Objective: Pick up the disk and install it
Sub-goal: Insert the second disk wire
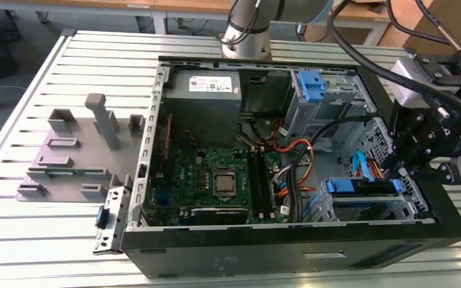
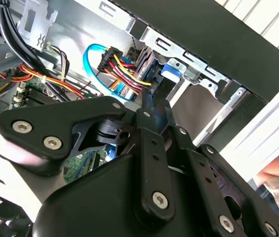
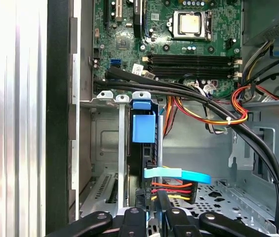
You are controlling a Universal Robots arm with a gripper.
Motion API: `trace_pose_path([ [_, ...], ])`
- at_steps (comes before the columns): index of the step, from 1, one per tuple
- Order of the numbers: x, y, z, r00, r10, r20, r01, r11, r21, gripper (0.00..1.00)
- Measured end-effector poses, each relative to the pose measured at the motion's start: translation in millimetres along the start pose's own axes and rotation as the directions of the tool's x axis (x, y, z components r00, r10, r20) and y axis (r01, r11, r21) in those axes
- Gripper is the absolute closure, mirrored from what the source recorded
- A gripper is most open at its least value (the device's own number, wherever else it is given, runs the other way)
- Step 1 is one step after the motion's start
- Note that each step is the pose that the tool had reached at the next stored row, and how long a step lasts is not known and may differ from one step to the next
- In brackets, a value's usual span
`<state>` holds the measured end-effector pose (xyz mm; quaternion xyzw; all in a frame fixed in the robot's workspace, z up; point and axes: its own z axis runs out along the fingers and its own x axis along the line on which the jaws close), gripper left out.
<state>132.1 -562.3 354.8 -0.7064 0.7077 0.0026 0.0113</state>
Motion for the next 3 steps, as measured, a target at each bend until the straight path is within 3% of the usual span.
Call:
trace_pose_path([
  [3,0.0,0.0,-0.2,1.0,0.0,0.0,0.0,1.0,0.0,0.76],
])
